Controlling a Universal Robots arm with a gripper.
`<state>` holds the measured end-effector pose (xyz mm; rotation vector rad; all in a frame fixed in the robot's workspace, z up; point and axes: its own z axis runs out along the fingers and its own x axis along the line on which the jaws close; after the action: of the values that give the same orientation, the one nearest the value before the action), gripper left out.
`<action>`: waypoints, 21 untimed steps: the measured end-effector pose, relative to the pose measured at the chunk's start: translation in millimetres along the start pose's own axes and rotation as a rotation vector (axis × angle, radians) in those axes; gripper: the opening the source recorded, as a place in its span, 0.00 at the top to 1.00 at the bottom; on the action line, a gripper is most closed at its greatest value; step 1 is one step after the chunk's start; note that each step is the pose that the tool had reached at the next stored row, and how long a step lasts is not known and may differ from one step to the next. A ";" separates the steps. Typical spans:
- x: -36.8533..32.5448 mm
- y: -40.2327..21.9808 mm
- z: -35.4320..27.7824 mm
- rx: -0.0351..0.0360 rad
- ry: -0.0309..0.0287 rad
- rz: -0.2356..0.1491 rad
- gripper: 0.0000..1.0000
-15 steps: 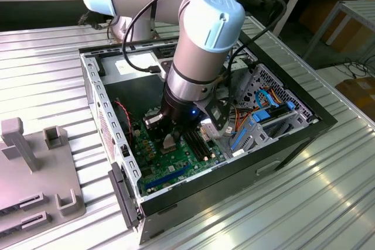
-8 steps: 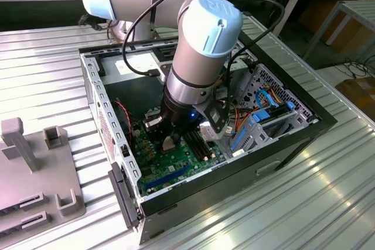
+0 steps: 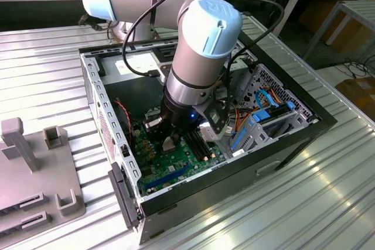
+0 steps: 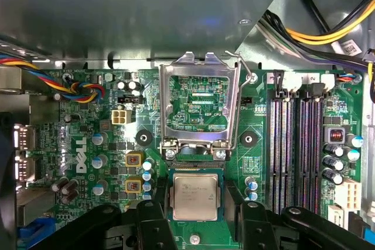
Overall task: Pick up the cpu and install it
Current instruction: 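Place the cpu into insertion slot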
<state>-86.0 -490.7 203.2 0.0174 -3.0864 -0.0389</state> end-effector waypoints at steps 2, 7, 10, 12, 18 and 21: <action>-0.1 0.0 0.8 0.0000 -0.0001 0.000 0.53; -0.2 -0.1 3.5 0.0003 -0.0002 0.000 0.53; -0.2 -0.1 4.3 0.0003 -0.0002 0.000 0.53; -0.2 -0.1 4.5 0.0001 -0.0002 0.000 0.53; -0.2 -0.1 4.4 -0.0001 -0.0032 0.000 0.53; -0.2 -0.1 4.4 0.0000 -0.0086 0.000 0.53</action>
<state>-86.0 -490.6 198.7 0.0175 -3.0950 -0.0391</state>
